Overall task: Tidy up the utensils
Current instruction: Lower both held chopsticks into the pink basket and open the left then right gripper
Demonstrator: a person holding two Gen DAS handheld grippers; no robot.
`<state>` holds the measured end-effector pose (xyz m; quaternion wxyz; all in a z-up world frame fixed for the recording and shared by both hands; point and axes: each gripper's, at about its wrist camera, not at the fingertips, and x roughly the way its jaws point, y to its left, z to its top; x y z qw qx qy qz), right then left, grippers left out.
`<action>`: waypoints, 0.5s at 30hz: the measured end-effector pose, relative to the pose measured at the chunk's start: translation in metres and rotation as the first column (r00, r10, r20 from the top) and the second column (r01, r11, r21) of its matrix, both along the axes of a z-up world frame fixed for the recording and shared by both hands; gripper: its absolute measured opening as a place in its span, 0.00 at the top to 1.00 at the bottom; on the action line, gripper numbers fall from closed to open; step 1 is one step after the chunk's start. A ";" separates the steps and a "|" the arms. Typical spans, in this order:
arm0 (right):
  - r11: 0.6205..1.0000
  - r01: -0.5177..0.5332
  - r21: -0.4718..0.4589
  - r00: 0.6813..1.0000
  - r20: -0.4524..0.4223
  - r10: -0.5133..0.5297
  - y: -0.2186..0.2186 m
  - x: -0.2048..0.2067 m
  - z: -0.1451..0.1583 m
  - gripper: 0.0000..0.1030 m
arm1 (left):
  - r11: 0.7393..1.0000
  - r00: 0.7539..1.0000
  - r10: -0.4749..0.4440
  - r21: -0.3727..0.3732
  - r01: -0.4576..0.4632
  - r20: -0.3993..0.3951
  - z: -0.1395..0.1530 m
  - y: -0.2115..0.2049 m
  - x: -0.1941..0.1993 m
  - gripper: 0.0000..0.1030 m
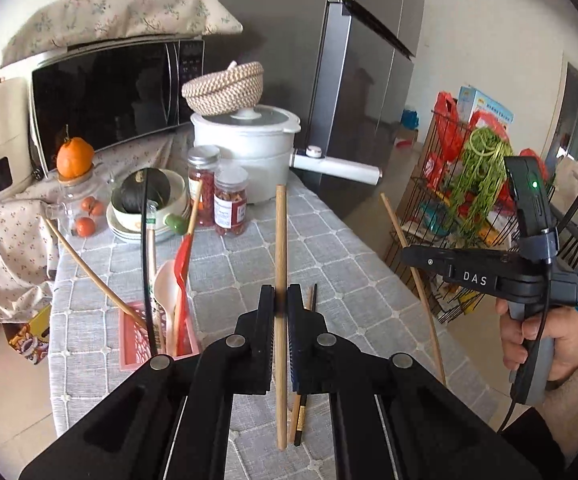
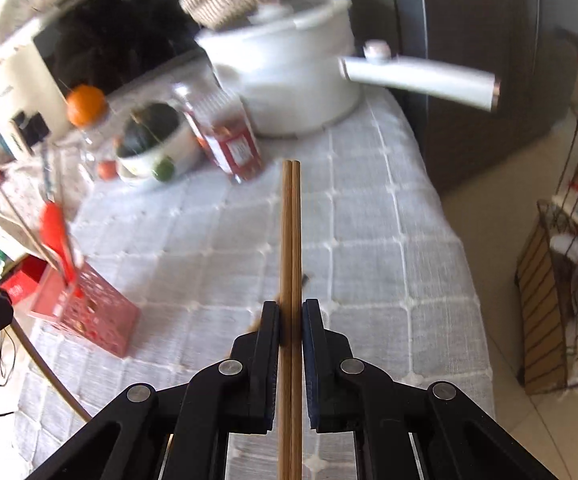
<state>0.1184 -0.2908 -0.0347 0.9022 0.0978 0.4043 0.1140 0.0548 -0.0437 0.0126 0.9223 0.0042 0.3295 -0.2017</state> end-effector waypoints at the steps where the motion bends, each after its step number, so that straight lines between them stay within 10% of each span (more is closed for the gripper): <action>1: 1.000 0.002 0.007 0.999 0.032 -0.003 0.002 -0.003 0.007 0.91 | 1.000 1.000 0.005 -0.018 -0.005 0.016 0.006 0.005 -0.003 0.95; 7: 0.999 0.026 0.047 0.984 0.174 -0.034 0.007 -0.012 0.035 0.91 | 0.993 0.981 0.068 -0.108 -0.049 0.180 0.050 0.032 -0.025 0.95; 15: 0.999 0.011 0.043 0.972 0.234 -0.021 0.023 -0.013 0.045 0.91 | 0.972 0.895 0.209 -0.185 -0.145 0.394 0.071 0.066 -0.040 0.95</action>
